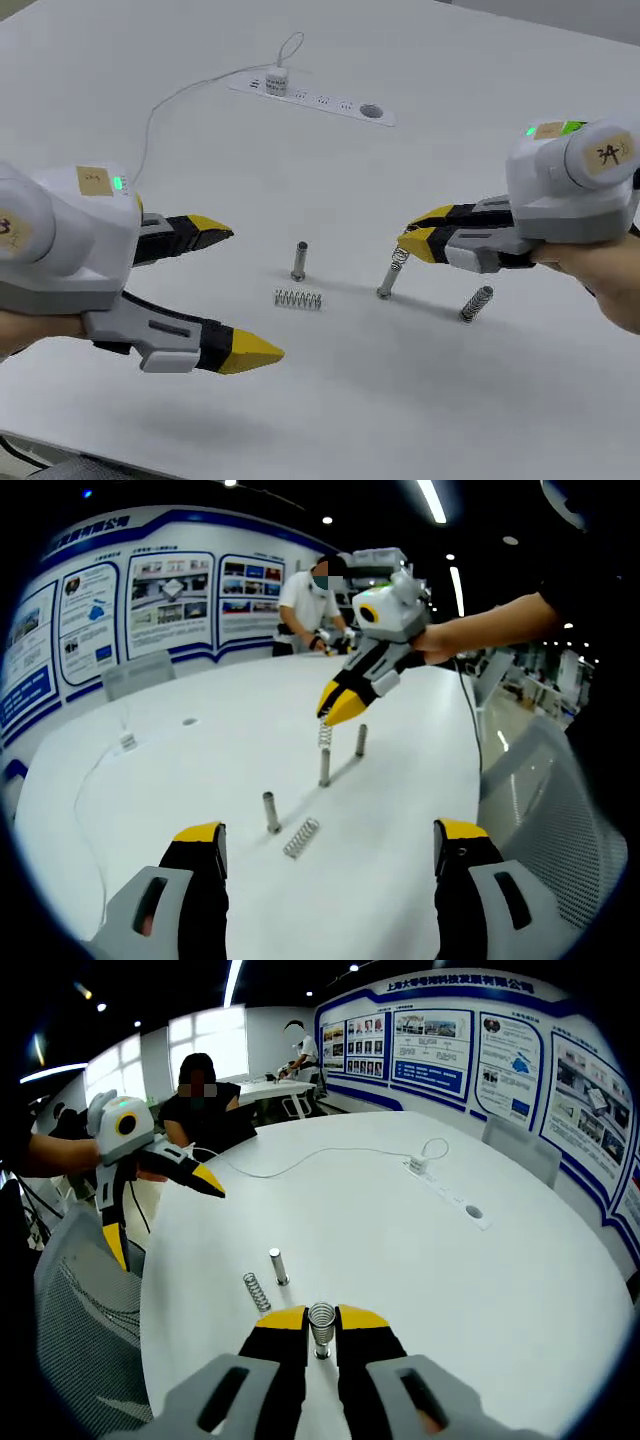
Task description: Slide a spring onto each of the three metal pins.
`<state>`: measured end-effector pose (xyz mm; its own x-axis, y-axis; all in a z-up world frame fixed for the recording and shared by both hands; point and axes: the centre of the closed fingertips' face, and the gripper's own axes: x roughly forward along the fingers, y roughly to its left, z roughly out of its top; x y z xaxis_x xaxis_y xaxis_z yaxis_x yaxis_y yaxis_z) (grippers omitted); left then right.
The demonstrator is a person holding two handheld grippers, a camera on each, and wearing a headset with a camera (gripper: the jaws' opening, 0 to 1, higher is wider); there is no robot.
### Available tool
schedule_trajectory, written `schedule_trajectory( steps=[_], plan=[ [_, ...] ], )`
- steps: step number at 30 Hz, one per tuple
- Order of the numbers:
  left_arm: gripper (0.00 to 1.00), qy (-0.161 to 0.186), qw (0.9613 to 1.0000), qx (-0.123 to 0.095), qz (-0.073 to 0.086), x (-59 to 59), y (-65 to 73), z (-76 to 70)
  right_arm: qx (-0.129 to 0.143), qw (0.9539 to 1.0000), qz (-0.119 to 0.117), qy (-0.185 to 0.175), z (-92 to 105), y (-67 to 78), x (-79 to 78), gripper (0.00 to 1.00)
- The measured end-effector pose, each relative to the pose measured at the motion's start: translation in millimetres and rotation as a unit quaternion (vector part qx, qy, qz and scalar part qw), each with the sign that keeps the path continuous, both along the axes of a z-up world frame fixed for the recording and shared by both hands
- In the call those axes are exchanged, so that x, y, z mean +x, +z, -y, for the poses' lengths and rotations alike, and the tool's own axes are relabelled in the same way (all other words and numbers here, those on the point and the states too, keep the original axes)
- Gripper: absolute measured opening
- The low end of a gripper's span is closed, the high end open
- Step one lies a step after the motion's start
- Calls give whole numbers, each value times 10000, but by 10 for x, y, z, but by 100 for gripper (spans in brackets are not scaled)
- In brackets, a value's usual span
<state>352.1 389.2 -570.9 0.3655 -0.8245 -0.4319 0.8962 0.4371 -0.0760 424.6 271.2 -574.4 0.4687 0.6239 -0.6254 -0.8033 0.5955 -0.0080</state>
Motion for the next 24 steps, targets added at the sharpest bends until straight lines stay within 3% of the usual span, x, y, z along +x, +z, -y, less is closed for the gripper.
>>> schedule_trajectory(
  steps=[13, 24],
  plan=[
    [92, 127, 9999, -5, -79, 23, -62, -17, -138, 9997, -185, 22, -11, -166, -13, 10],
    [97, 237, 9997, 5, -81, 37, -106, -4, -327, 9993, -158, 95, -21, -325, -16, 11]
  ],
)
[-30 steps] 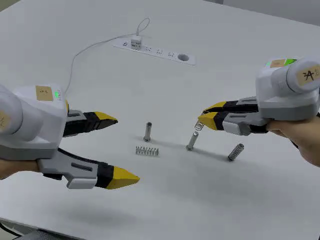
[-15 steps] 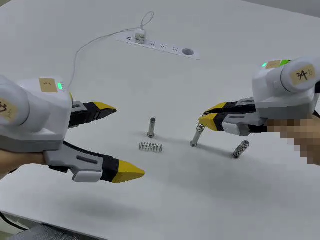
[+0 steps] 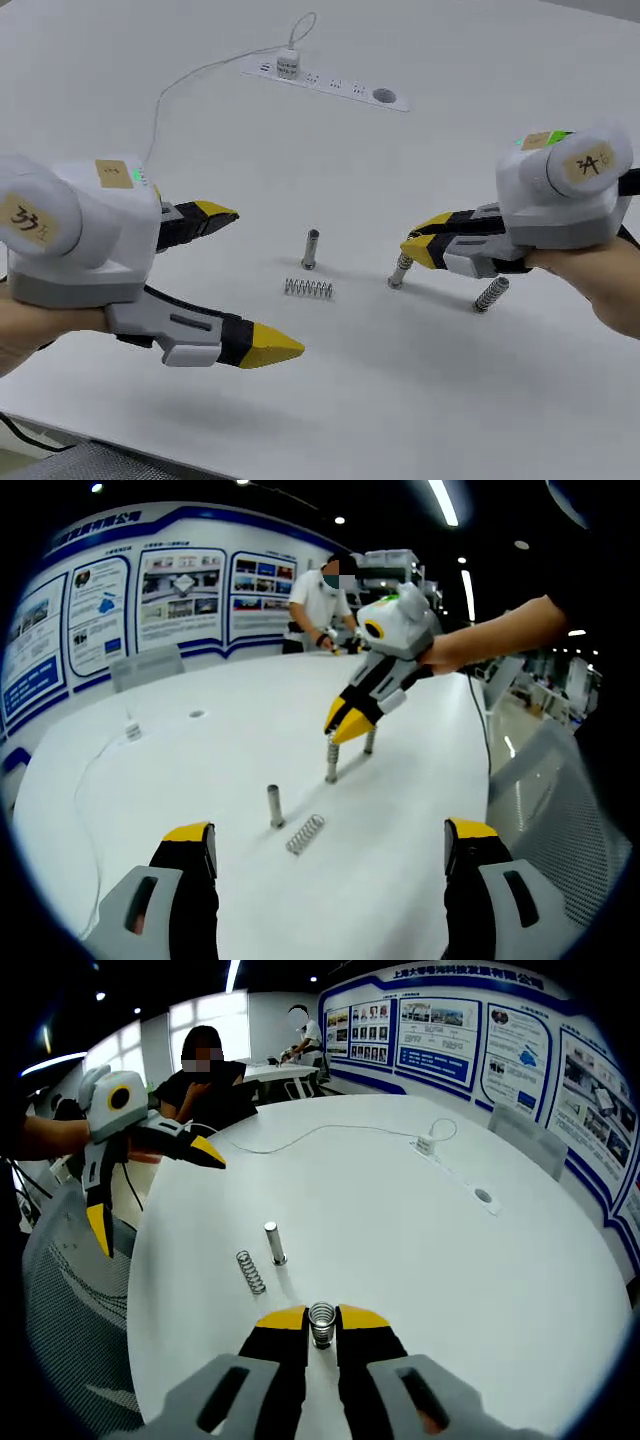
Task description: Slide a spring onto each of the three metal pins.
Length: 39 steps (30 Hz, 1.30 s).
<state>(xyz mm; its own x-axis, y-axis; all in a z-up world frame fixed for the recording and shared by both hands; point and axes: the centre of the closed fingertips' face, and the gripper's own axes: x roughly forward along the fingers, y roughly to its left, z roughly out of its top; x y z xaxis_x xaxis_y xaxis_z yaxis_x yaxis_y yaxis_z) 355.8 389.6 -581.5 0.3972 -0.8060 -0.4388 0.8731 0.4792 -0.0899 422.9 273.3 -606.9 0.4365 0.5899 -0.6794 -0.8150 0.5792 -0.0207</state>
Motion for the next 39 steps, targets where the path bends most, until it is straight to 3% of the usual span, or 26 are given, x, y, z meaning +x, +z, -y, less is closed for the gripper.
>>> schedule_trajectory(
  steps=[9, 21, 25, 32, 39],
  plan=[
    [99, 113, 9999, -5, -15, 33, -21, -57, -185, 9998, -33, 35, 0, -158, -3, 11],
    [99, 202, 9998, 18, 2, 66, -42, -105, -297, 9995, -111, 50, 11, -257, 0, 11],
    [98, 224, 9997, 43, 19, 59, -74, -121, -304, 9994, -141, 60, 8, -275, -8, 11],
    [97, 249, 9995, 80, 154, 79, -17, -139, -358, 9992, -163, 82, 13, -304, -13, 11],
    [98, 242, 9996, 45, 168, 94, 28, -138, -416, 9990, -178, 8, 53, -297, -28, 16]
  ],
)
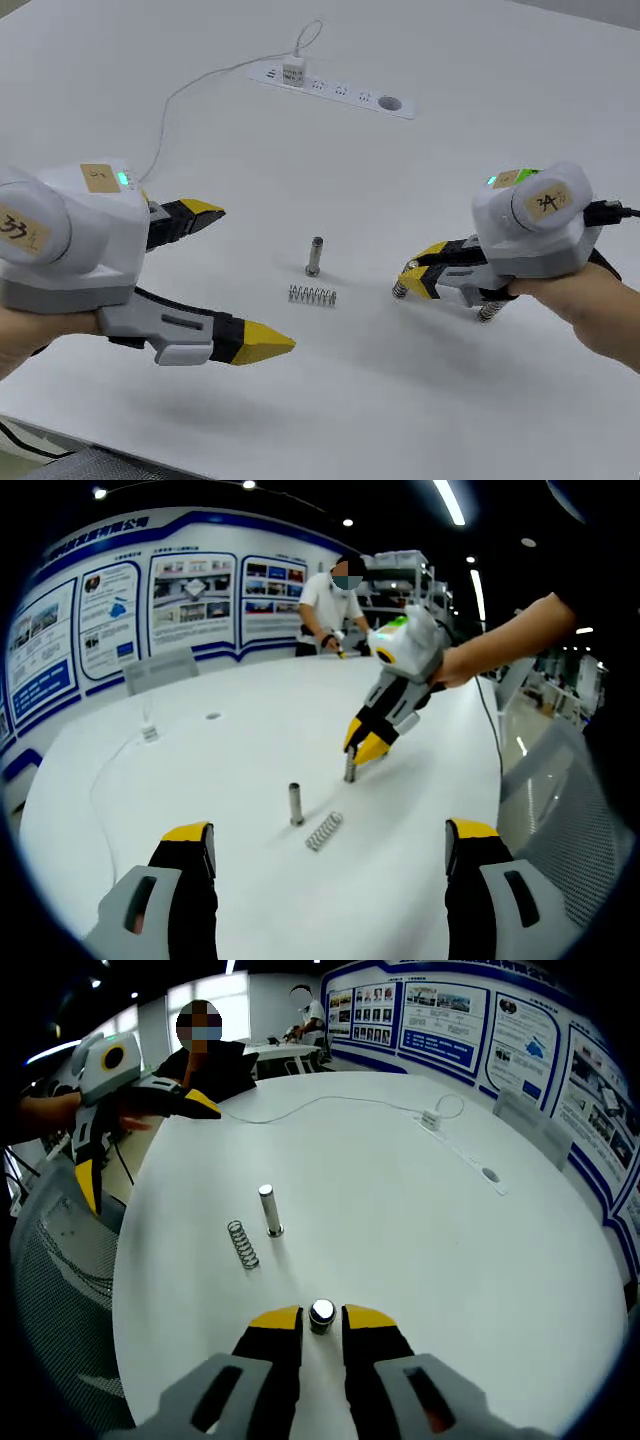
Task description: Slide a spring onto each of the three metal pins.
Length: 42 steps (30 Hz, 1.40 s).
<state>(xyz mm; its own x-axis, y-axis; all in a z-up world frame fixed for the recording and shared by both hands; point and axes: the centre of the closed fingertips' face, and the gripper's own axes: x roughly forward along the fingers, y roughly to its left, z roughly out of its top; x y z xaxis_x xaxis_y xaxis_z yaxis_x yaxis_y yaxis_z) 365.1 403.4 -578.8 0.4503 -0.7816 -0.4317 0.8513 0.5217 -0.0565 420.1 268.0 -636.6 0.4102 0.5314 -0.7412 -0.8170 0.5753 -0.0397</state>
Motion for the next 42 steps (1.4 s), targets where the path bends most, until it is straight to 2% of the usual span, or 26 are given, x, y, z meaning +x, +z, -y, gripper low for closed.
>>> schedule_trajectory(
  steps=[3, 8, 13, 17, 22, 28, 37, 42],
  plan=[
    [98, -42, 10000, 28, 11, -24, 0, 10, -60, 9999, 89, -42, 35, 35, 2, 17],
    [99, -116, 9999, 99, 8, -69, -21, 7, 121, 9995, 230, -173, 44, 161, 35, 18],
    [100, -114, 9999, 109, 9, -79, -10, -46, 123, 9993, 333, -127, -2, 208, -26, 18],
    [100, -109, 9999, 113, 33, -71, 13, -111, 129, 9983, 567, 14, -97, 287, -71, 19],
    [100, -154, 9998, 149, 23, -69, 14, -169, 370, 9967, 697, 209, -324, 421, -151, 19],
    [100, -250, 9995, 159, 67, -86, 30, -186, 305, 9961, 625, 533, -562, 332, -259, 19],
    [100, -266, 9996, 120, 50, -82, 25, -278, 166, 9963, 401, 738, -734, 121, -322, 19],
    [100, -449, 9986, 293, -18, -141, -66, -322, 23, 9962, 268, 830, -801, -29, -325, 19]
  ],
)
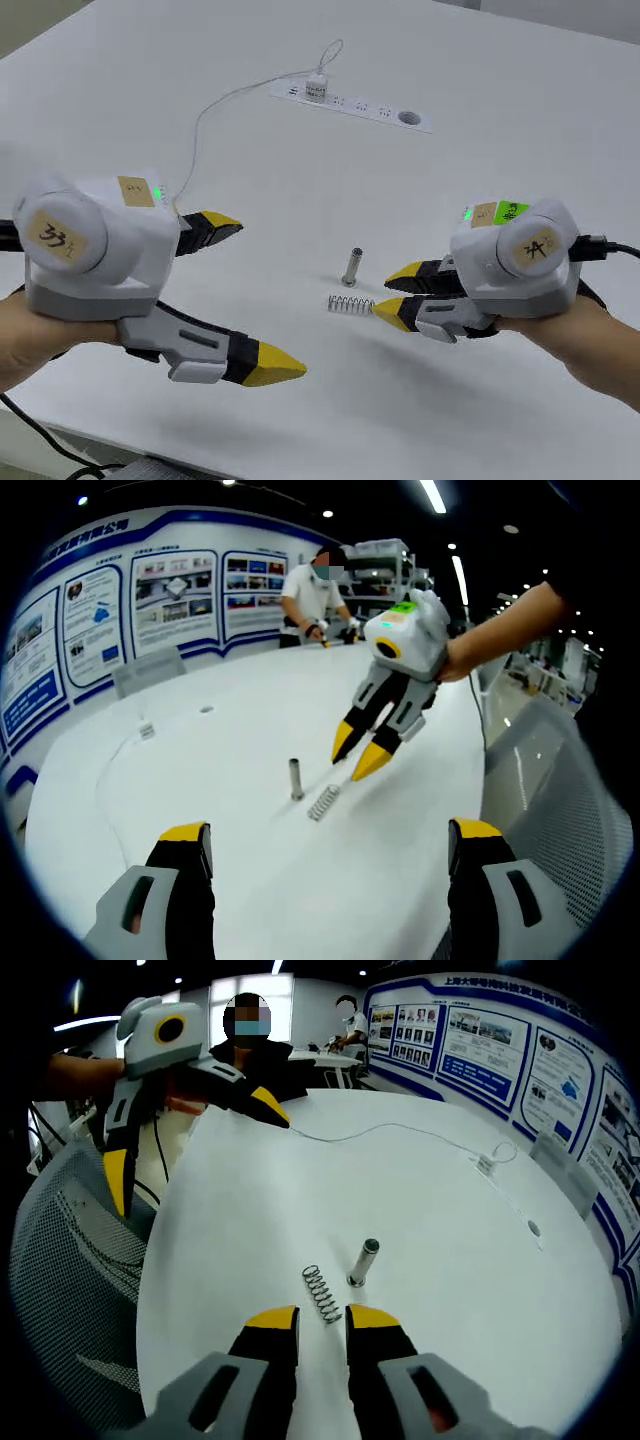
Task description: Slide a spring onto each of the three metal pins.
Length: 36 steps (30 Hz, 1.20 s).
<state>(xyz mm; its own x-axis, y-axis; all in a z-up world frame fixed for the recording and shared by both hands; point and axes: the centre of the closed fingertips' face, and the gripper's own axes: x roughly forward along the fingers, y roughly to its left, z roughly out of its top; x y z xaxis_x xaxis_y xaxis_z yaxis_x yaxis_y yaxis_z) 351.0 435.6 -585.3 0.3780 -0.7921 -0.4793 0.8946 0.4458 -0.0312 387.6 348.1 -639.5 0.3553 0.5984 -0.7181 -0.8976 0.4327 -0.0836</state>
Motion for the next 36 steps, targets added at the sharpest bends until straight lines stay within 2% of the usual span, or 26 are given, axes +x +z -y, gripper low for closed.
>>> schedule_trajectory(
  steps=[7, 10, 13, 16, 23, 24, 32, 36],
  plan=[
    [100, 83, 9999, 3, -65, 46, -44, -49, -278, 9996, -6, -73, -20, -166, 99, 18],
    [100, 80, 9999, -16, -68, 52, -40, -43, -290, 9994, -138, -102, -39, -237, 120, 18],
    [99, 79, 9999, -35, -74, 56, -43, -40, -338, 9990, -281, 15, -62, -295, 93, 18],
    [98, 69, 9999, -20, -116, 48, -77, -47, -416, 9986, -315, 52, -68, -337, 103, 18],
    [97, 43, 9998, -24, -193, 9, -113, -54, -535, 9972, -502, 111, -64, -405, 79, 18],
    [97, 47, 9998, -42, -201, 8, -110, -50, -453, 9975, -536, 48, -73, -390, 82, 17],
    [97, 53, 9997, -88, -201, 7, -90, -20, -411, 9963, -749, -1, -69, -408, 14, 11],
    [96, 37, 9998, -72, -194, -20, -86, -23, -396, 9962, -768, -89, -65, -412, 21, 11]
  ],
)
